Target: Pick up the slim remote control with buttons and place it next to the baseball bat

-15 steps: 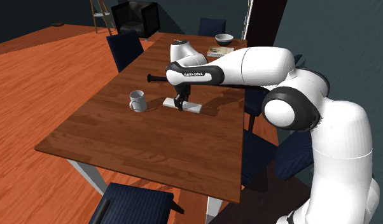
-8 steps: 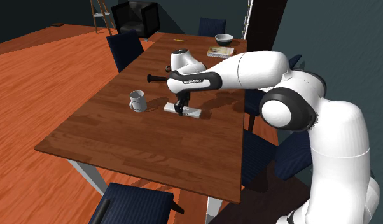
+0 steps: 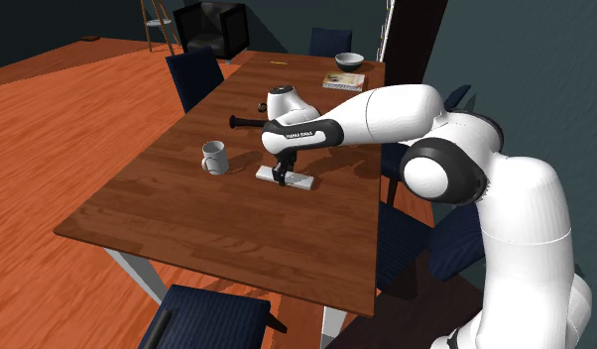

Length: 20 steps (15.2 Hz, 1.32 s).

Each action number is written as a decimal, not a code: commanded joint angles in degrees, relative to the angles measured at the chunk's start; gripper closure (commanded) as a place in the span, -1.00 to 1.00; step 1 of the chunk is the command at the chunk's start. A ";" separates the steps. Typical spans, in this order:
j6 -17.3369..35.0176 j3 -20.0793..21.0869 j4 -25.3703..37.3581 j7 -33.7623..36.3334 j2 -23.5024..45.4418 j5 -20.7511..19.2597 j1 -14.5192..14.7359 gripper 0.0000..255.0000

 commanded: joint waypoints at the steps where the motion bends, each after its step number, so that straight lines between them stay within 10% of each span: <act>1: 0.07 0.00 -0.03 -0.01 0.00 0.00 -0.01 1.00; 4: 0.07 0.00 -0.03 -0.01 0.00 0.00 -0.01 1.00; 5: 0.07 0.00 -0.03 0.00 0.00 0.00 -0.01 -1.00; 20: -5.88 0.22 3.46 -0.26 -2.48 0.38 0.02 -1.00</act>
